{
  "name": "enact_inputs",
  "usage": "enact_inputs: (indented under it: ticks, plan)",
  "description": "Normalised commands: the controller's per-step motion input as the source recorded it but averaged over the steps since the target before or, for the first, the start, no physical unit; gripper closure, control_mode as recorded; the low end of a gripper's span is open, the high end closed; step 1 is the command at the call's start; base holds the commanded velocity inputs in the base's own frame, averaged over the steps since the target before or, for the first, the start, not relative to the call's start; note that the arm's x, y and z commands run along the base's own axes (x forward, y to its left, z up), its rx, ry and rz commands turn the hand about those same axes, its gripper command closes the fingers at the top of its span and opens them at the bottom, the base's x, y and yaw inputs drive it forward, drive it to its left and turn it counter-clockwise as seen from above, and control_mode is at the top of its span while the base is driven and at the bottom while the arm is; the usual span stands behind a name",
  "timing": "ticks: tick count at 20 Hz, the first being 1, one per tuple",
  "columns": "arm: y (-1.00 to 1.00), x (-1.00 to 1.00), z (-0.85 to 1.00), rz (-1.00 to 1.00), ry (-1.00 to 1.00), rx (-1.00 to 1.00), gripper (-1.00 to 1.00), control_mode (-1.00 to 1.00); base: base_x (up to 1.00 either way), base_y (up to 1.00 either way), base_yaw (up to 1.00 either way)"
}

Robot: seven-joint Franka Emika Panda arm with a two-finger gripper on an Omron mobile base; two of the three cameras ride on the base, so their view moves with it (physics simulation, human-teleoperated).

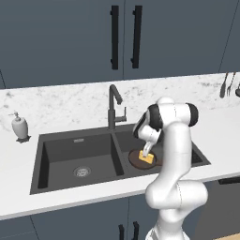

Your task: Pick the pan and sponge and place them into the sink. Then turn on the water.

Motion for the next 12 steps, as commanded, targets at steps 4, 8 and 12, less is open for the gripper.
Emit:
enact_inputs:
  ticks: [4, 8, 12]
  plan:
    - [0.04, -0.09, 0.71, -0.06, -0.12, 0.00, -1.00, -1.00, 0.00, 0.00, 0.00]
    - [0.19, -0.27, 0.96, -0.10, -0.21, 0.02, -1.00, -1.00, 0.00, 0.00, 0.00]
    - [0.17, -0.31, 0.98, -0.21, -0.22, 0.08, -1.00, -1.00, 0.00, 0.00, 0.00]
